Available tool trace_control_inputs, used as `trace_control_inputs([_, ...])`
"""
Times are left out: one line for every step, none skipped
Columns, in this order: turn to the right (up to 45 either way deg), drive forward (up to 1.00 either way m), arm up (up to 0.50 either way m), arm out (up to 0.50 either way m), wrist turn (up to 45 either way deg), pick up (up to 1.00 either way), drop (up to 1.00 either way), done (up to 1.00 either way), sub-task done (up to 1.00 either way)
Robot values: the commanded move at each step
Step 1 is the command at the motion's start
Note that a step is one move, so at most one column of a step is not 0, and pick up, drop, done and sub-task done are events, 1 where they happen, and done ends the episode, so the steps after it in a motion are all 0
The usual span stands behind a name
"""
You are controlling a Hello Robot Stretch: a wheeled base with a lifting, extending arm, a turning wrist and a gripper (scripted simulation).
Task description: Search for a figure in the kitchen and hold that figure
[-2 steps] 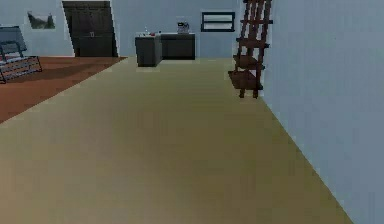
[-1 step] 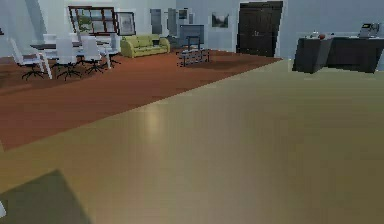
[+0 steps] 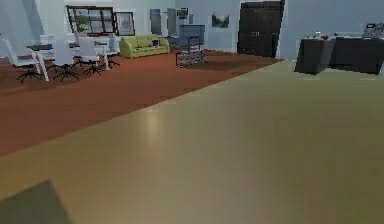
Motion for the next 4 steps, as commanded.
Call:
trace_control_inputs([-42.0, 0.00, 0.00, 0.00, 0.0, 0.00, 0.00, 0.00, 0.00])
trace_control_inputs([0.0, 1.00, 0.00, 0.00, 0.0, 0.00, 0.00, 0.00, 0.00])
trace_control_inputs([-9.0, 0.00, 0.00, 0.00, 0.0, 0.00, 0.00, 0.00, 0.00])
trace_control_inputs([0.0, 0.30, 0.00, 0.00, 0.0, 0.00, 0.00, 0.00, 0.00])
